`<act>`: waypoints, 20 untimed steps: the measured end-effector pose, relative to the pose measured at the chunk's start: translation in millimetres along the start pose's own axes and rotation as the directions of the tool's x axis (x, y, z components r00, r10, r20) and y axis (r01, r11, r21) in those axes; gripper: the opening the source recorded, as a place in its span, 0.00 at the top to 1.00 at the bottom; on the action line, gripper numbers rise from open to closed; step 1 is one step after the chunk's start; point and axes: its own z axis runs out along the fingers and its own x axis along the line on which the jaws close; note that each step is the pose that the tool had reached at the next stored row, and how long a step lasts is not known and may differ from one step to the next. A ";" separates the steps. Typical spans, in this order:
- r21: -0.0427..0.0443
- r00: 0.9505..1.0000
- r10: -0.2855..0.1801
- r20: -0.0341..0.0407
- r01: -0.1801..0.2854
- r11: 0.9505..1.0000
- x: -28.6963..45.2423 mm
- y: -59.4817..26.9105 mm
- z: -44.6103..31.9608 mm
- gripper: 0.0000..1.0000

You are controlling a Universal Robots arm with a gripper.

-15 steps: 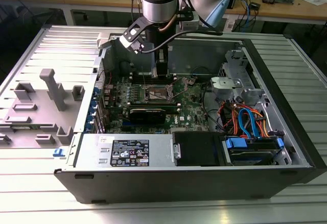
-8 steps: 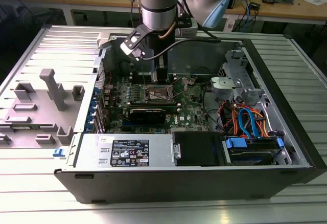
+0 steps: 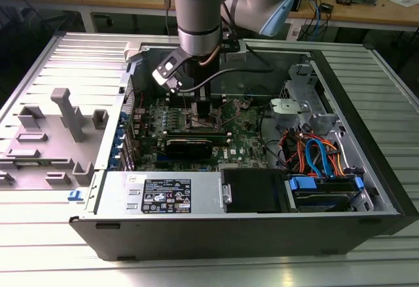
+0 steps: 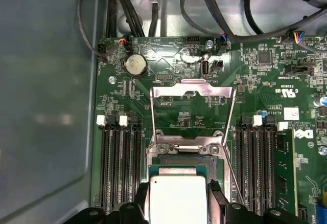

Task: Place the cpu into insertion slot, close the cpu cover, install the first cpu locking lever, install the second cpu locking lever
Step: 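Place the cpu into insertion slot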

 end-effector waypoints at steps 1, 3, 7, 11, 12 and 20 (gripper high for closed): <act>0.000 1.000 0.001 0.000 -0.001 1.000 -0.2 -0.2 1.2 0.46; 0.000 1.000 0.000 0.000 0.000 1.000 -1.0 -0.5 5.1 0.46; 0.000 1.000 0.003 0.000 -0.003 1.000 -3.1 -1.0 8.3 0.46; 0.000 1.000 0.006 0.000 -0.006 1.000 -5.3 -1.3 9.3 0.46; 0.000 1.000 0.007 0.001 -0.007 1.000 -5.8 -1.3 9.5 0.46; 0.015 1.000 0.008 0.001 -0.008 1.000 -7.4 -1.4 10.7 0.46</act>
